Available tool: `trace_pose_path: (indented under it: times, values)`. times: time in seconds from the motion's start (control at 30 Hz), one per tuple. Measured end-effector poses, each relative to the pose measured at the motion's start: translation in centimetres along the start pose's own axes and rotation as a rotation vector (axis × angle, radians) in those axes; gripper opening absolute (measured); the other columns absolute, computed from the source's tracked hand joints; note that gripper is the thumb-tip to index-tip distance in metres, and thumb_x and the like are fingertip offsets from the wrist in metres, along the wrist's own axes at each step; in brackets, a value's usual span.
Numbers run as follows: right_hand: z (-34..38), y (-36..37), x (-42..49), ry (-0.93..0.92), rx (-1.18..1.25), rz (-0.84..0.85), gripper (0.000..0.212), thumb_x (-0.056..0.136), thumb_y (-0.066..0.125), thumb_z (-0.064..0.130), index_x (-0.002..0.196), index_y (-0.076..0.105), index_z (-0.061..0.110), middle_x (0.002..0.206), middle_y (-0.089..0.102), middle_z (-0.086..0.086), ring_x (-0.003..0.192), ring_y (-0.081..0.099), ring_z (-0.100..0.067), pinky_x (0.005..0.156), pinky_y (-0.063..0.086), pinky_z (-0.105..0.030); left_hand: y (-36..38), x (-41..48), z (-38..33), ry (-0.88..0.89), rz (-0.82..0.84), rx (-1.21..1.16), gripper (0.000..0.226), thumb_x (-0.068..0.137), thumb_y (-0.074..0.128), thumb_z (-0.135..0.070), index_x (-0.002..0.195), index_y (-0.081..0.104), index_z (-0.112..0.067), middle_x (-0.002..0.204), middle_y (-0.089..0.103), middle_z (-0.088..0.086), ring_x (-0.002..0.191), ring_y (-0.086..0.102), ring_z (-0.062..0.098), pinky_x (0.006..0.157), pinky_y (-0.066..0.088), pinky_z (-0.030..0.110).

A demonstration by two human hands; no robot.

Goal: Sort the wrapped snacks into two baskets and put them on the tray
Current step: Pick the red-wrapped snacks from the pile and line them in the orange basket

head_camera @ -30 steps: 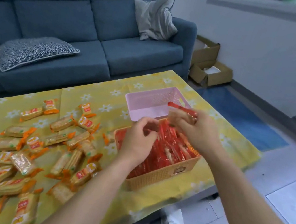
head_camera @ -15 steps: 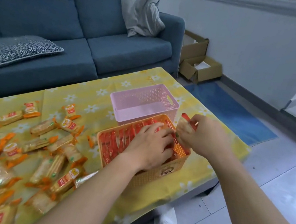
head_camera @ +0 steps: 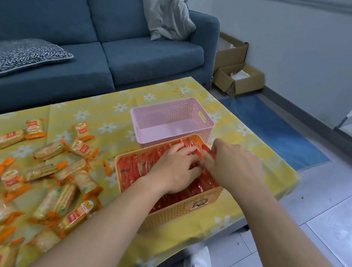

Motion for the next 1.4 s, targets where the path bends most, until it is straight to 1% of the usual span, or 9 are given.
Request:
trace_pose_path:
  times: [0.17,0.33,0.47,0.73,0.83,0.93,1.1,1.27,1.4]
  values:
    - [-1.0,1.0,0.0,0.049,-0.004,0.064,0.037,0.095,0.042,0.054,0.097,0.064,0.024,0.089,0.060,0.001,0.082,0.063,-0.027,0.061,0.043,-0.034,-0.3,0.1,-0.5,0.012,-0.046,-0.016,0.028,0.098,0.049,-0.047,0.118,0.066,-0.036,0.159,0.034,-0.005,0.150,0.014,0.023,0.121,0.011,0.045]
    - [-3.3,4.1,0.2,0.268,0.570,0.463,0.027,0.085,0.068,0.036,0.074,0.062,0.011,0.067,0.057,-0.005,0.062,0.051,-0.020,0.055,0.041,-0.031,-0.5,-0.2,-1.3,0.053,-0.050,-0.079,0.011,0.087,0.060,-0.035,0.095,0.066,-0.041,0.149,0.041,-0.012,0.141,0.017,0.011,0.115,0.012,0.035]
    - [-4.0,5.3,-0.4,0.383,0.756,0.556,0.039,0.086,0.071,0.039,0.118,0.062,0.018,0.104,0.068,-0.007,0.099,0.063,-0.023,0.080,0.053,-0.040,-1.1,-0.2,-2.1,0.090,-0.149,-0.066,0.002,0.089,0.067,-0.036,0.089,0.067,-0.038,0.132,0.050,-0.015,0.130,0.029,0.012,0.108,0.024,0.033]
    - [-3.5,5.9,0.2,0.303,0.624,0.520,0.040,0.086,0.074,0.042,0.111,0.060,0.015,0.096,0.069,-0.002,0.079,0.061,-0.013,0.067,0.049,-0.032,-1.1,-0.9,-2.7,0.010,-0.124,-0.044,0.036,0.089,0.066,-0.034,0.122,0.055,-0.040,0.130,0.059,-0.013,0.125,0.049,0.014,0.101,0.044,0.039]
    - [-2.9,5.3,0.5,0.318,0.787,0.460,0.026,0.087,0.066,0.041,0.102,0.065,0.020,0.089,0.075,-0.001,0.082,0.071,-0.017,0.077,0.058,-0.037,-4.1,-4.1,-0.5,-0.136,-0.418,-0.059,0.037,0.088,0.061,-0.038,0.124,0.054,-0.039,0.124,0.062,-0.014,0.116,0.056,0.016,0.096,0.049,0.042]
    - [-2.0,5.2,0.2,0.306,0.755,0.451,0.033,0.090,0.056,0.036,0.104,0.067,0.009,0.080,0.072,-0.006,0.070,0.067,-0.022,0.062,0.052,-0.033,-6.6,-10.1,5.5,-0.608,-0.718,-0.005,0.042,0.084,0.058,-0.042,0.123,0.057,-0.025,0.123,0.062,0.000,0.116,0.054,0.029,0.097,0.044,0.045]
    - [-1.0,4.1,0.0,0.312,0.672,0.369,0.037,0.089,0.055,0.037,0.088,0.069,0.003,0.076,0.072,-0.011,0.064,0.062,-0.022,0.059,0.047,-0.031,-2.9,-13.5,8.9,-0.896,-0.311,-0.789,0.030,0.087,0.061,-0.037,0.087,0.074,-0.010,0.091,0.076,0.010,0.094,0.070,0.033,0.095,0.053,0.047]
    - [1.5,0.9,-0.7,0.232,0.767,0.224,0.038,0.081,0.053,0.054,0.084,0.064,0.018,0.073,0.071,0.001,0.068,0.067,-0.015,0.062,0.050,-0.032,-4.3,-15.5,9.4,-0.891,-0.424,-0.989,0.029,0.090,0.061,-0.040,0.089,0.073,-0.013,0.076,0.078,0.003,0.065,0.074,0.020,0.064,0.054,0.031]
    - [5.7,-0.8,-0.3,0.198,1.116,0.234,0.047,0.088,0.039,0.054,0.092,0.074,0.022,0.082,0.076,0.002,0.083,0.070,-0.019,0.079,0.053,-0.042,-9.3,-19.2,11.8,-0.874,-0.591,-1.018,0.036,0.095,0.057,-0.044,0.084,0.074,-0.015,0.073,0.077,0.007,0.061,0.074,0.022,0.061,0.054,0.033]
Point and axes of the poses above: each hand's wrist, its own x-axis towards the middle knuckle, its own y-axis out of the palm, z = x × y, the point moved 6 cm from there along x, towards the middle knuckle
